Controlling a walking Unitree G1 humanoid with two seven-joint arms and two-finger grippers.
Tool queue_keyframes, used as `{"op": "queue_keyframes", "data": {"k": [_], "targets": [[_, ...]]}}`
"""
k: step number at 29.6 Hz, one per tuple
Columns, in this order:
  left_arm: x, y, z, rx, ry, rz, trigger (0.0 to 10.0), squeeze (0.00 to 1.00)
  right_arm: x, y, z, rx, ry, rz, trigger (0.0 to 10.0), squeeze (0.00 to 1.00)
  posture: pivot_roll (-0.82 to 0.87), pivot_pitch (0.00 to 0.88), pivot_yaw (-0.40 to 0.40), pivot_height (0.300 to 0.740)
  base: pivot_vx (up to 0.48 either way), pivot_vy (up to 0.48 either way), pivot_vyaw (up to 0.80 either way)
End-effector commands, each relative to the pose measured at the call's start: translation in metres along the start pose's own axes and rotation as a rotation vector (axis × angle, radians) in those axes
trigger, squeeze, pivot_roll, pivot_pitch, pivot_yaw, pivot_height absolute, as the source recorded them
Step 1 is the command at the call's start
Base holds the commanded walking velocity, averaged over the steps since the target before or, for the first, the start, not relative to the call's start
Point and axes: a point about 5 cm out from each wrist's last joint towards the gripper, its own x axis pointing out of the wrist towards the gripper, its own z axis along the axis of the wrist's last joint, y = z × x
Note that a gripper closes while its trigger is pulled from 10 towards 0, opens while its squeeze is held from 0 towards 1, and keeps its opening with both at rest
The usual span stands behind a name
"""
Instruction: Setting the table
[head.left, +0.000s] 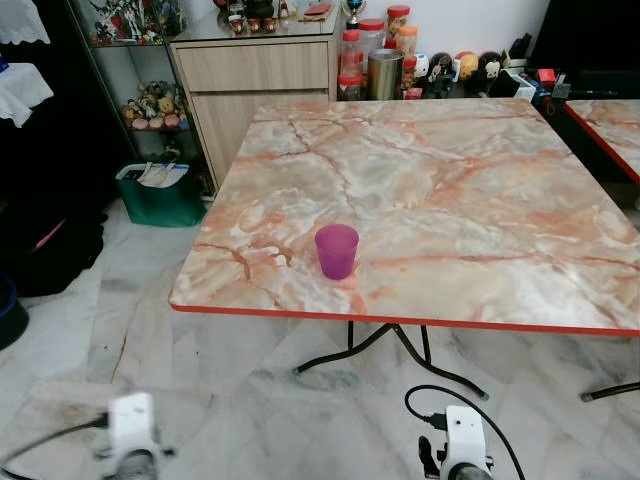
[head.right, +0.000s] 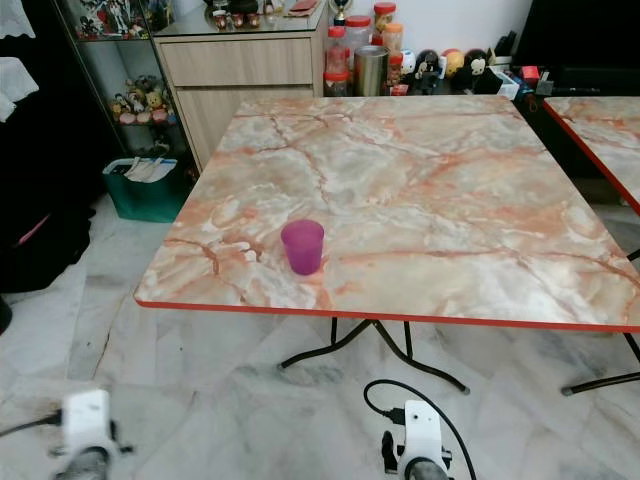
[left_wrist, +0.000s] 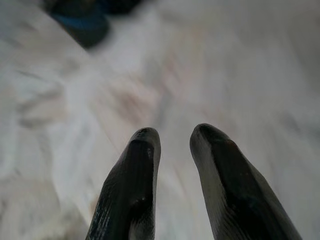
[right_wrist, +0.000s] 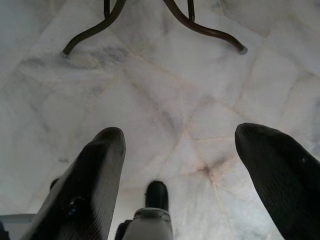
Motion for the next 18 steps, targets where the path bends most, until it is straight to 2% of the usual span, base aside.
{"op": "queue_keyframes", "data": {"k": [1, 4, 6, 7, 8, 10, 13, 14, 16, 18], "targets": [[0.01, 0.005, 0.032, -0.056, -0.122, 0.062, 10.0, 0.0, 0.0, 0.002, 0.0, -0.009, 0.006, 0.011, 10.0, 0.0, 0.03, 0.0, 0.032, 0.74, 0.0, 0.0, 0.0], [0.019, 0.007, 0.071, -0.107, -0.261, 0.081, 10.0, 0.0, 0.0, 0.002, 0.001, -0.012, 0.003, 0.012, 10.0, 0.0, 0.03, 0.0, 0.032, 0.74, 0.0, 0.0, 0.0], [0.021, -0.006, 0.119, -0.14, -0.433, 0.023, 10.0, 0.0, 0.001, 0.002, 0.003, -0.011, -0.007, 0.011, 10.0, 0.0, 0.02, 0.0, 0.033, 0.74, 0.0, 0.0, 0.0], [0.021, -0.006, 0.119, -0.14, -0.433, 0.023, 10.0, 0.0, 0.001, 0.002, 0.003, -0.011, -0.007, 0.011, 10.0, 0.0, 0.02, 0.0, 0.033, 0.74, 0.0, 0.0, 0.0], [0.018, -0.019, 0.14, -0.148, -0.515, -0.043, 10.0, 0.0, 0.001, 0.002, 0.004, -0.004, -0.009, 0.008, 10.0, 0.0, 0.02, 0.0, 0.034, 0.74, 0.0, 0.0, 0.0], [0.014, -0.032, 0.155, -0.151, -0.569, -0.103, 10.0, 0.0, 0.001, 0.001, 0.004, -0.004, -0.009, 0.006, 10.0, 0.0, 0.01, 0.0, 0.035, 0.74, 0.0, 0.0, 0.0], [0.002, -0.064, 0.18, -0.131, -0.658, -0.249, 10.0, 0.0, 0.001, 0.0, 0.005, -0.001, -0.009, 0.0, 10.0, 0.0, 0.01, 0.0, 0.032, 0.74, 0.0, 0.0, 0.0], [-0.006, -0.081, 0.191, -0.125, -0.701, -0.329, 10.0, 0.0, 0.001, -0.001, 0.005, -0.001, -0.009, -0.002, 10.0, 0.0, 0.01, 0.0, 0.031, 0.74, 0.0, 0.0, 0.0], [-0.017, -0.1, 0.201, -0.13, -0.735, -0.418, 10.0, 0.0, 0.001, -0.002, 0.004, 0.0, -0.007, -0.007, 10.0, 0.0, 0.01, 0.0, 0.031, 0.74, 0.0, 0.0, 0.0], [-0.024, -0.112, 0.206, -0.123, -0.756, -0.479, 10.0, 0.0, 0.001, -0.002, 0.004, 0.0, -0.007, -0.01, 10.0, 0.0, 0.01, 0.0, 0.031, 0.74, 0.0, 0.0, 0.0]]}}
